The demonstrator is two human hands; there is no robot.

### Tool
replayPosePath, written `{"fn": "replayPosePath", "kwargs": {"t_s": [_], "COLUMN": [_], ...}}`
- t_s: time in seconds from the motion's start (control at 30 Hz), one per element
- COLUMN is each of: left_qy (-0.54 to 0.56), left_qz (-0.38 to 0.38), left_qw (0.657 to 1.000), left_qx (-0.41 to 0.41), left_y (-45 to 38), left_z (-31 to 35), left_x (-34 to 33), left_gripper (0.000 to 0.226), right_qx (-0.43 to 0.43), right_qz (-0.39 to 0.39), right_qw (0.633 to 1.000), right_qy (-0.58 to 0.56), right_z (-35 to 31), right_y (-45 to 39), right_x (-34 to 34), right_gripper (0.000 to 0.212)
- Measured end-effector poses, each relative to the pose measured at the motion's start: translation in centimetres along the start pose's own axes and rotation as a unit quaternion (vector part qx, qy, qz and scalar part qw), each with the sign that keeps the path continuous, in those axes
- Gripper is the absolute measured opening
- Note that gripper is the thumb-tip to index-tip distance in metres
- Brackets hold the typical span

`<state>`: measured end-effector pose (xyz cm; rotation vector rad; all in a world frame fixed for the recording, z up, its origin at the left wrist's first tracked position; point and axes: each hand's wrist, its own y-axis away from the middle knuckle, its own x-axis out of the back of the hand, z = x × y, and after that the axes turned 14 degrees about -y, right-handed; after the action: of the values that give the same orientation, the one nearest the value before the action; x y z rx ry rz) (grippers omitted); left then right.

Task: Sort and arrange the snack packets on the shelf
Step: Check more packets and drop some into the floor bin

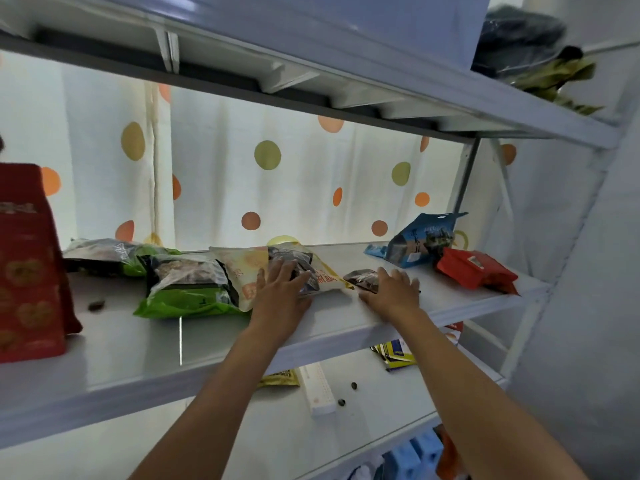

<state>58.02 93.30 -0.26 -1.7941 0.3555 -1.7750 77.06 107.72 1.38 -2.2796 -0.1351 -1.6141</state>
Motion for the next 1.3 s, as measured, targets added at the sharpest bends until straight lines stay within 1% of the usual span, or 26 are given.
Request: {"fn": "replayPosePath", "kwargs": {"t_s": [0.07, 0.2, 0.33, 0.43, 0.5, 0.57, 0.63, 0.67, 0.7, 0.77, 0.83, 0.87, 0.9, 0.97, 1.0, 1.07, 1.1, 1.13, 1.17, 1.2, 1.23, 1.27, 1.3], "left_qy": [-0.013, 0.022, 0.071, 0.061, 0.047, 0.067, 0.125, 0.170, 0.223, 0.293, 0.323, 0.344, 0.367, 0.422, 0.466, 0.554, 0.586, 0.603, 0.614, 0.619, 0.618, 0.613, 0.606], "left_qz": [0.005, 0.017, 0.073, 0.104, 0.133, 0.157, 0.158, 0.138, 0.105, 0.026, -0.037, -0.057, -0.072, -0.105, -0.130, -0.176, -0.178, -0.170, -0.163, -0.162, -0.167, -0.167, -0.161], "left_qw": [1.000, 0.999, 0.993, 0.989, 0.984, 0.977, 0.973, 0.971, 0.967, 0.956, 0.944, 0.933, 0.921, 0.889, 0.861, 0.787, 0.759, 0.744, 0.736, 0.732, 0.733, 0.739, 0.745], "left_qx": [-0.020, -0.027, -0.056, -0.084, -0.113, -0.131, -0.116, -0.096, -0.072, -0.015, 0.052, 0.085, 0.111, 0.141, 0.158, 0.206, 0.223, 0.232, 0.235, 0.233, 0.229, 0.225, 0.228], "left_y": [0.0, 0.1, 0.5, 1.1, 1.6, 2.1, 3.0, 3.5, 4.1, 5.1, 6.4, 7.1, 7.9, 9.2, 9.8, 11.0, 11.6, 12.4, 13.1, 13.8, 14.7, 15.4, 16.2], "left_z": [0.2, 0.2, 0.0, 0.5, 0.8, 1.2, 2.4, 3.4, 4.5, 6.8, 9.0, 9.9, 10.7, 11.6, 11.9, 12.3, 12.3, 12.3, 12.2, 12.1, 12.1, 12.1, 12.0], "left_x": [0.1, 0.1, 0.3, 0.9, 1.2, 1.4, 1.6, 1.9, 2.2, 2.9, 3.4, 3.5, 3.4, 2.9, 2.7, 2.5, 2.4, 2.0, 1.7, 1.4, 0.9, 0.6, 0.4], "left_gripper": [0.051, 0.056, 0.048, 0.042, 0.040, 0.037, 0.034, 0.031, 0.028, 0.021, 0.019, 0.020, 0.021, 0.024, 0.024, 0.019, 0.017, 0.016, 0.015, 0.016, 0.017, 0.018, 0.019], "right_qx": [-0.009, 0.044, 0.073, 0.077, 0.064, 0.044, 0.015, 0.001, -0.013, -0.036, -0.048, -0.053, -0.061, -0.076, -0.086, -0.107, -0.118, -0.129, -0.138, -0.143, -0.145, -0.141, -0.134], "right_qz": [-0.001, 0.057, 0.075, 0.108, 0.132, 0.143, 0.147, 0.150, 0.158, 0.178, 0.183, 0.179, 0.173, 0.161, 0.158, 0.155, 0.153, 0.145, 0.135, 0.125, 0.114, 0.104, 0.094], "right_qw": [1.000, 0.996, 0.993, 0.990, 0.989, 0.988, 0.982, 0.973, 0.958, 0.905, 0.830, 0.791, 0.757, 0.711, 0.693, 0.659, 0.649, 0.639, 0.625, 0.610, 0.603, 0.607, 0.620], "right_qy": [-0.007, 0.047, 0.063, 0.051, 0.018, -0.035, -0.117, -0.173, -0.239, -0.385, -0.525, -0.583, -0.627, -0.680, -0.698, -0.728, -0.736, -0.745, -0.756, -0.769, -0.776, -0.775, -0.767], "right_z": [0.7, -0.1, -0.6, -0.4, -0.2, -0.1, 0.2, 0.5, 0.7, 1.1, 1.4, 1.4, 1.4, 1.6, 1.8, 2.3, 2.5, 2.7, 2.8, 2.9, 2.9, 2.8, 2.7], "right_y": [0.3, 1.5, 3.4, 4.9, 5.7, 6.5, 7.7, 8.3, 9.0, 10.7, 12.9, 14.1, 15.3, 17.4, 18.3, 20.0, 20.8, 21.8, 22.8, 23.6, 24.4, 25.0, 25.5], "right_x": [-0.6, -0.1, 0.2, 0.2, 0.3, 0.7, 1.3, 1.5, 1.8, 2.0, 1.9, 1.7, 1.3, 0.0, -0.8, -2.0, -2.5, -3.0, -3.4, -3.8, -4.2, -4.6, -5.0], "right_gripper": [0.064, 0.044, 0.034, 0.029, 0.030, 0.032, 0.034, 0.033, 0.032, 0.029, 0.028, 0.026, 0.025, 0.024, 0.024, 0.022, 0.020, 0.019, 0.020, 0.021, 0.020, 0.019, 0.019]}}
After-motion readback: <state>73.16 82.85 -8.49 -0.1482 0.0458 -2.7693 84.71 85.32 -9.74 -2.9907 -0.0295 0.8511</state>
